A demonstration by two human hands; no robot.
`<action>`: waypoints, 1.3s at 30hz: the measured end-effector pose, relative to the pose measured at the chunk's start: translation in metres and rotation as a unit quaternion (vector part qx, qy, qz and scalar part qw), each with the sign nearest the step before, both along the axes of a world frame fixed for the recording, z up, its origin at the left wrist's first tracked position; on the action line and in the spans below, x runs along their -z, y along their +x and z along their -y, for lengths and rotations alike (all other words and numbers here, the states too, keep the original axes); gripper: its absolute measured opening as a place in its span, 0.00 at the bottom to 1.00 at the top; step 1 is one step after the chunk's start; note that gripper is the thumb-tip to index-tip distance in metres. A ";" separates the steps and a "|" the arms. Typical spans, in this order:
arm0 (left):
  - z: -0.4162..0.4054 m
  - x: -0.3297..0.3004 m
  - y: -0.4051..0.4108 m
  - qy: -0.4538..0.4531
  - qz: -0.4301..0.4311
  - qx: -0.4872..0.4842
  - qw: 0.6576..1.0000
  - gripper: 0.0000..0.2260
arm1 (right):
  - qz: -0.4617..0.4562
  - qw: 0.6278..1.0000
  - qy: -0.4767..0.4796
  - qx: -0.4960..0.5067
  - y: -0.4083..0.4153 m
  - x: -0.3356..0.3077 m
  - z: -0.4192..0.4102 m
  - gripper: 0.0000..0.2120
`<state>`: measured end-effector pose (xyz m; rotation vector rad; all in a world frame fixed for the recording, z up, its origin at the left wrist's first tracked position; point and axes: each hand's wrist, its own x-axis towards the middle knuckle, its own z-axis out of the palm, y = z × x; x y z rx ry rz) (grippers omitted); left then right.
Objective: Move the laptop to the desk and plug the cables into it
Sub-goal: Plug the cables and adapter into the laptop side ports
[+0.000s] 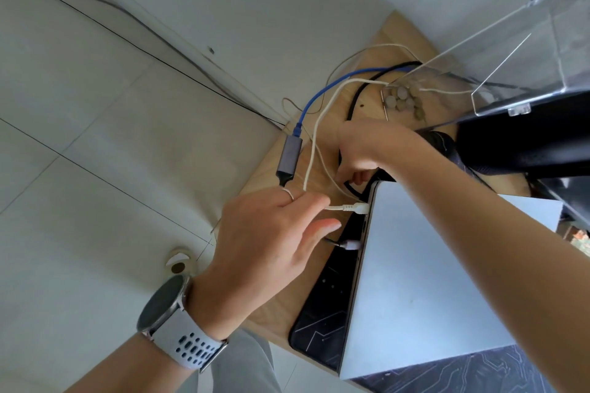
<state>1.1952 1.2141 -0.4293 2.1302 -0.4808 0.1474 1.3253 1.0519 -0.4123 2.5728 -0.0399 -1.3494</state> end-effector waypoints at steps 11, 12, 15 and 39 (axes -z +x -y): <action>0.004 -0.008 0.052 -0.055 -0.018 -0.058 0.997 0.13 | 0.135 0.988 0.073 0.021 0.000 -0.041 0.010 0.12; 0.008 -0.011 0.057 -0.048 -0.020 -0.061 0.997 0.11 | 0.148 0.985 0.082 0.024 0.000 -0.047 0.011 0.12; 0.023 -0.021 0.072 -0.050 -0.030 -0.062 0.996 0.08 | 0.175 0.981 0.088 -0.007 0.002 -0.067 0.012 0.10; 0.029 -0.062 0.088 -0.633 -0.579 -0.030 0.513 0.11 | 0.427 0.769 0.426 0.211 -0.018 -0.168 0.023 0.14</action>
